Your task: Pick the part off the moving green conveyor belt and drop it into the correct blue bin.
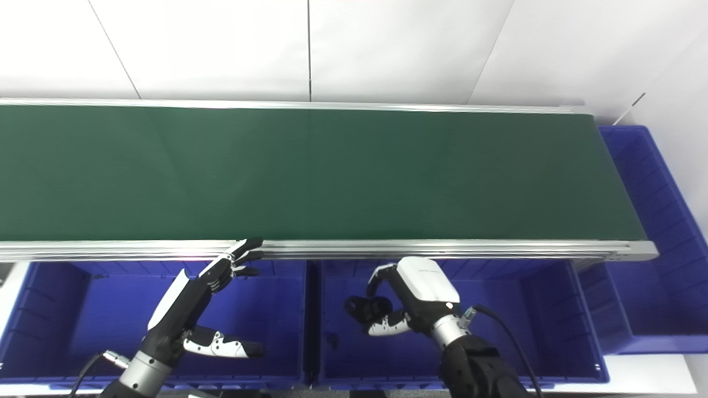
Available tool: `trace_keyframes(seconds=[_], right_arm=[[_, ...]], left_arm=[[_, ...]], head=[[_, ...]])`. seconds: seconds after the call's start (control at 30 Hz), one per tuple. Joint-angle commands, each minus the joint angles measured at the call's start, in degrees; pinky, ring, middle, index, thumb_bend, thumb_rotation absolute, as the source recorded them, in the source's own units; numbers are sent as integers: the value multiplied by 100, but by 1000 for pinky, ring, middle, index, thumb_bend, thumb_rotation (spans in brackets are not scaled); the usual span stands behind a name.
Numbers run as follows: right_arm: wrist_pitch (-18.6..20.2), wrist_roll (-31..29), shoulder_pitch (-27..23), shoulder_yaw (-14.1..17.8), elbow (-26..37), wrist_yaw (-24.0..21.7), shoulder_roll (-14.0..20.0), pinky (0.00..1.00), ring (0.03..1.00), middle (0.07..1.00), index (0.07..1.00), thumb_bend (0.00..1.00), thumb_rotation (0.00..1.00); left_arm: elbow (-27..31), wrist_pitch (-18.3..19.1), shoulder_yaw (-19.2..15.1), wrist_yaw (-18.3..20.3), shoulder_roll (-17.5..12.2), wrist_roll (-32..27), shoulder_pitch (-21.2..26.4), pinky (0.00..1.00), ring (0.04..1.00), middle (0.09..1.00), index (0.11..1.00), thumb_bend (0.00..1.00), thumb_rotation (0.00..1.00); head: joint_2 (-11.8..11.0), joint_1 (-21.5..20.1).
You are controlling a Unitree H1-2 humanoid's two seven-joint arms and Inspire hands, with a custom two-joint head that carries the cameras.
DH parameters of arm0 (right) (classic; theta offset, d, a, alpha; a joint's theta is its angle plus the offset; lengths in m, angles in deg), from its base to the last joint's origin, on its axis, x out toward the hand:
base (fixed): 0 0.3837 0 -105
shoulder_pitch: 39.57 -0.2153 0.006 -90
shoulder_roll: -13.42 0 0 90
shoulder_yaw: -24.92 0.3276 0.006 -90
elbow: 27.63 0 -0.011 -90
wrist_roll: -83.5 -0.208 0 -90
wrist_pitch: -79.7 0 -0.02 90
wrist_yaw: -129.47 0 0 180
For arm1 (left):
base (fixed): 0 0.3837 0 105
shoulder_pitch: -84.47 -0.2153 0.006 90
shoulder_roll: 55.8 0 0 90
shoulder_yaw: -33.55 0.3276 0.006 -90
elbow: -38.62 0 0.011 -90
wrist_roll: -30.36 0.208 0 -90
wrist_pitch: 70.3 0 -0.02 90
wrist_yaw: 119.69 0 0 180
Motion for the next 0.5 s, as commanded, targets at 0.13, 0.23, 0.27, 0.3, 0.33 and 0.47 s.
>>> trace_keyframes(seconds=[0.13, 0.23, 0.27, 0.3, 0.33, 0.47], right_arm=[[-297, -410, 241, 226, 531, 226, 40, 854, 927, 926, 850, 692, 363], [-362, -539, 399, 274, 769, 279, 68, 871, 941, 932, 860, 707, 402], [-388, -599, 453, 290, 844, 296, 78, 861, 941, 933, 865, 710, 428], [-454, -665, 517, 310, 911, 355, 78, 842, 929, 928, 863, 716, 450], [-515, -728, 576, 330, 973, 411, 70, 838, 926, 926, 862, 718, 453], [-879, -977, 792, 410, 1083, 712, -18, 802, 876, 905, 855, 720, 448]], left_arm=[[195, -205, -65, 31, 25, 43, -35, 757, 868, 926, 895, 783, 315], [202, -205, -75, 45, 37, 7, -54, 758, 867, 924, 892, 786, 312], [209, -205, -71, 40, 36, 7, -60, 759, 868, 923, 892, 782, 315], [216, -205, -74, 56, 33, -4, -70, 764, 871, 925, 895, 777, 312], [227, -205, -77, 68, 32, -14, -82, 765, 871, 925, 895, 776, 311], [243, -205, -92, 112, 29, -47, -108, 765, 870, 925, 895, 780, 300]], head=[[-8, 6], [-27, 10], [-30, 15], [-31, 17], [-34, 21], [-53, 41]])
